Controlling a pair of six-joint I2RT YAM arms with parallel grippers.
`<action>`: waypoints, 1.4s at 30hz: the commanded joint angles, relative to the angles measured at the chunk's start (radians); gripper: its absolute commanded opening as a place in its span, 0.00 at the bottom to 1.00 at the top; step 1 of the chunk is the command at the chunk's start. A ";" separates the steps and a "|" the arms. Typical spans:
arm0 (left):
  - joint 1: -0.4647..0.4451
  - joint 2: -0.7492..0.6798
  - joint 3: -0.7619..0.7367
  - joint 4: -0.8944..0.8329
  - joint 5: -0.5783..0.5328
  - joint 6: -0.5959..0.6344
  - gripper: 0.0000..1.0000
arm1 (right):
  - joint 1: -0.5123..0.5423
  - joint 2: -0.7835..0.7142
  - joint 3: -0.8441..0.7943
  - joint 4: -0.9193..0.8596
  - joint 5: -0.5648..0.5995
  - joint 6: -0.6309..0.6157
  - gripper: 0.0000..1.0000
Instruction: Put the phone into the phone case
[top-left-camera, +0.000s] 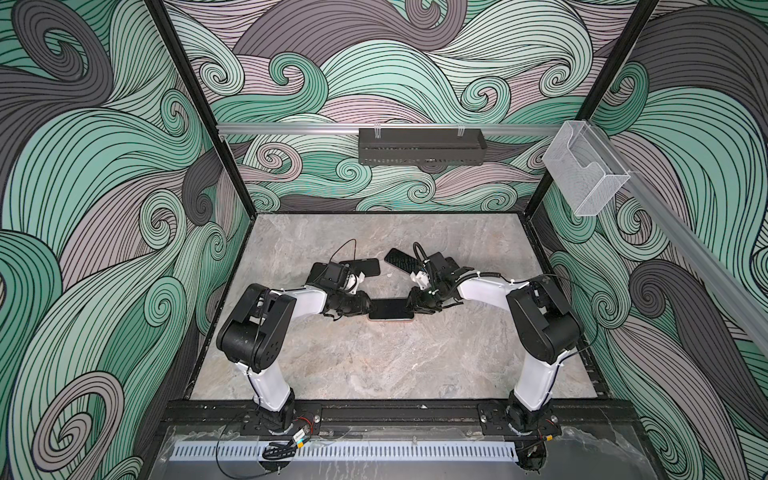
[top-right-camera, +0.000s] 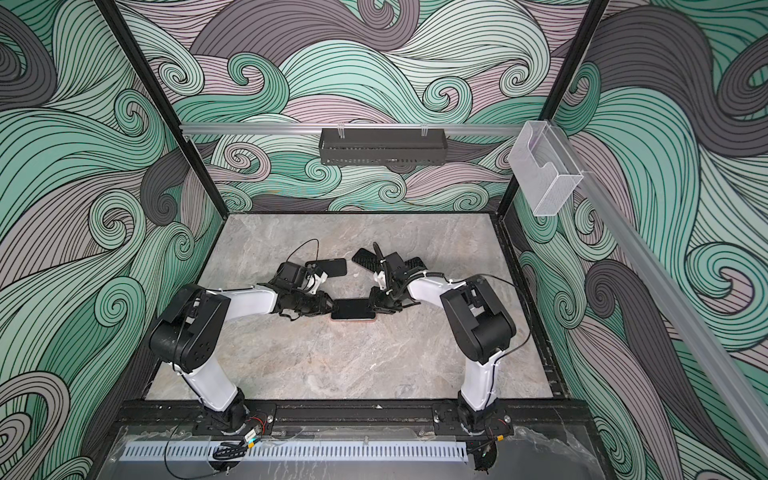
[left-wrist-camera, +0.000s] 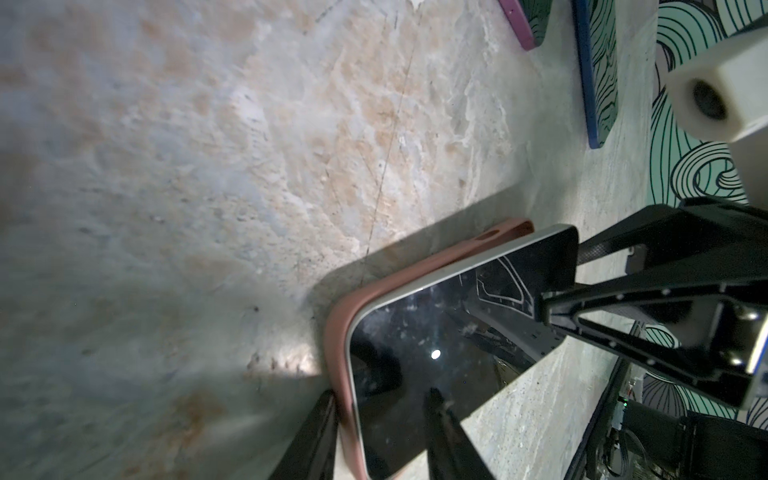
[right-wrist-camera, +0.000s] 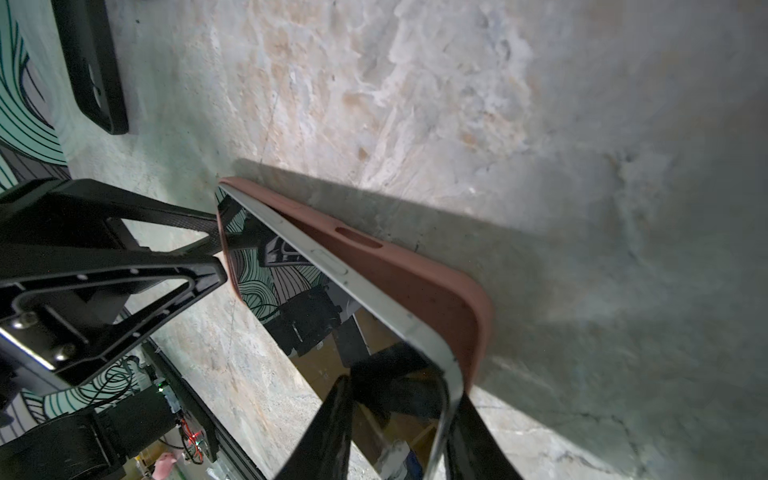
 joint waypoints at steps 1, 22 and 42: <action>-0.009 0.034 -0.025 0.001 0.021 0.018 0.35 | 0.007 -0.012 0.028 -0.083 0.067 -0.037 0.40; -0.009 0.024 -0.058 0.018 0.038 0.017 0.36 | 0.021 -0.064 0.067 -0.238 0.194 -0.109 0.54; -0.023 0.066 -0.002 0.012 0.102 0.008 0.30 | 0.023 -0.073 0.046 -0.290 0.238 -0.153 0.26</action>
